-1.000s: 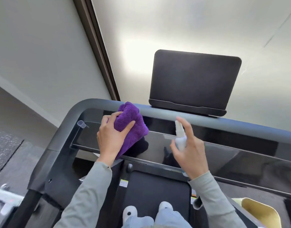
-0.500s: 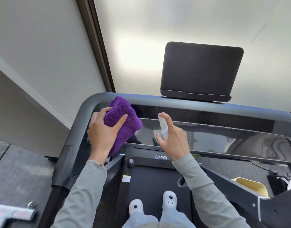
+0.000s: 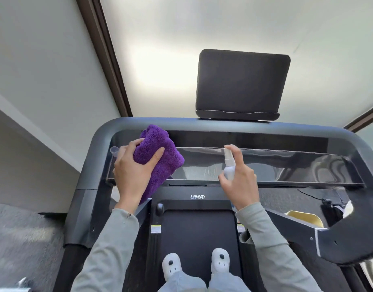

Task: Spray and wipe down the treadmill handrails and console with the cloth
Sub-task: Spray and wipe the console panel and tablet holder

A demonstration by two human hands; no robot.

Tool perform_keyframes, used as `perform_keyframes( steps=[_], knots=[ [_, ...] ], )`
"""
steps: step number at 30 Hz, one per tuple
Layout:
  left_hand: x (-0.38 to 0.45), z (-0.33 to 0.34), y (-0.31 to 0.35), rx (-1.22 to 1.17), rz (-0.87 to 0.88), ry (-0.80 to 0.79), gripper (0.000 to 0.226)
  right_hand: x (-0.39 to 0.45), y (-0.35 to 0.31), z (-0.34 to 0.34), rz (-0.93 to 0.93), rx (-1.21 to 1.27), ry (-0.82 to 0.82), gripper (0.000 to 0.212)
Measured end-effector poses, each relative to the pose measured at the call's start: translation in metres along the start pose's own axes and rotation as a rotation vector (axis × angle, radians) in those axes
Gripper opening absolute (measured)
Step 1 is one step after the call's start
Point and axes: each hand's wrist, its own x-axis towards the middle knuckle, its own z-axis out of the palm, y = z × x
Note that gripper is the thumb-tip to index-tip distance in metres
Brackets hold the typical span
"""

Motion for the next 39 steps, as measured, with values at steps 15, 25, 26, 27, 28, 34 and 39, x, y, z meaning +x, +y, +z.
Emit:
perform_keyframes(
  steps=[15, 25, 26, 27, 28, 34, 39],
  knots=[
    [-0.034, 0.064, 0.043, 0.014, 0.048, -0.027, 0.046, -0.002, 0.096, -0.059, 0.092, 0.048, 0.086, 0.063],
    [-0.068, 0.122, 0.081, 0.014, 0.07, -0.075, 0.054, 0.012, 0.176, -0.113, 0.239, -0.084, 0.131, 0.061],
    [-0.071, 0.127, 0.082, 0.013, 0.067, -0.077, 0.053, 0.012, 0.181, -0.115, 0.253, -0.07, 0.152, 0.06],
    [-0.075, 0.131, 0.083, 0.012, 0.063, -0.076, 0.051, 0.012, 0.184, -0.117, 0.258, -0.058, 0.172, 0.059],
    [-0.077, 0.134, 0.083, 0.011, 0.061, -0.074, 0.05, 0.012, 0.186, -0.119, 0.253, -0.047, 0.185, 0.059],
    [-0.082, 0.132, 0.08, 0.029, 0.062, -0.065, 0.051, 0.016, 0.18, -0.119, 0.148, -0.028, 0.099, 0.065],
    [-0.066, 0.106, 0.065, 0.089, 0.08, -0.007, 0.049, 0.025, 0.146, -0.101, 0.075, 0.049, 0.096, 0.069]
  ],
)
